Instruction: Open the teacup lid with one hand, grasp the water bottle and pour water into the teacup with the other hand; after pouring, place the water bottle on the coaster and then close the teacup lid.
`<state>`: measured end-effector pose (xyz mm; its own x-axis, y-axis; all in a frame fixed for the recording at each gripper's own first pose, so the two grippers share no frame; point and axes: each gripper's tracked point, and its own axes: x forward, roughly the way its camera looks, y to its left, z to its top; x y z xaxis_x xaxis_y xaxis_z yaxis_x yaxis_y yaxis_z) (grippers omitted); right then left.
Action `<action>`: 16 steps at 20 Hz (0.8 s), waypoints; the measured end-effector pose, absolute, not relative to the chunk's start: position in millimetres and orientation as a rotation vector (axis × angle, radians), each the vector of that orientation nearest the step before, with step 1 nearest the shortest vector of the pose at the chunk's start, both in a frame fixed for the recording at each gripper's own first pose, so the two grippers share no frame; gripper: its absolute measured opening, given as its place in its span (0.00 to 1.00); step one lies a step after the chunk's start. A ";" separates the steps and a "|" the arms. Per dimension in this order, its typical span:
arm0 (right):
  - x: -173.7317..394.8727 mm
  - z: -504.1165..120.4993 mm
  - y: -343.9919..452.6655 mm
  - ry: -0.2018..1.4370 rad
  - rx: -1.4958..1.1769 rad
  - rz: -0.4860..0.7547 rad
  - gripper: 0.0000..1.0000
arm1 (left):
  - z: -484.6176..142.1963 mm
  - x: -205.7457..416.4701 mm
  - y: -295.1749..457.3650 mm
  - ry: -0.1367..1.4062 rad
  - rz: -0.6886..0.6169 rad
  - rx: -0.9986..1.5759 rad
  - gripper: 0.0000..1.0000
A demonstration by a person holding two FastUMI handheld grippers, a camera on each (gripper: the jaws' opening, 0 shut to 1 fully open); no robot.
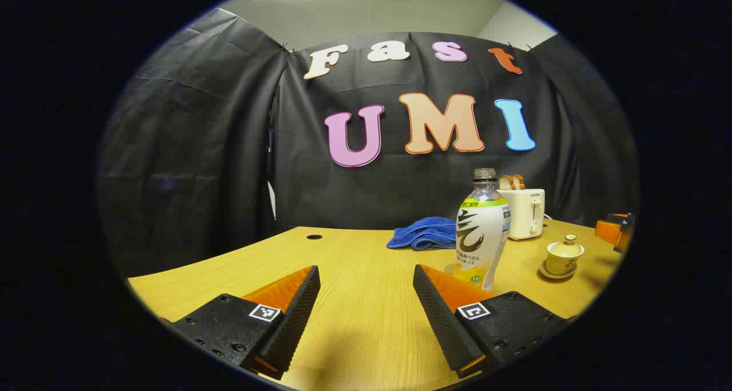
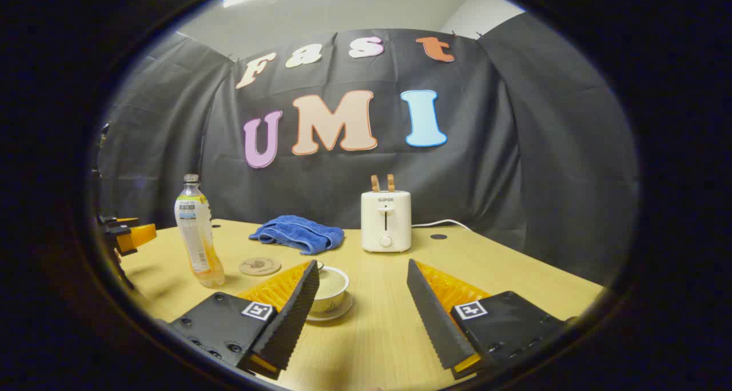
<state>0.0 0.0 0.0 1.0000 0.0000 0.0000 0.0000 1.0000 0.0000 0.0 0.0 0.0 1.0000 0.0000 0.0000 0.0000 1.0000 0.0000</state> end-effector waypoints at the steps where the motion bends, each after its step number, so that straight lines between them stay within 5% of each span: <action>1: -1.0 0.7 0.1 -0.001 0.000 0.001 0.97 | 0.7 0.8 0.8 0.000 0.005 0.000 0.96; 16: -0.3 0.8 0.5 0.000 0.001 0.001 0.96 | -1.0 2.9 -2.0 -0.001 0.011 -0.001 0.96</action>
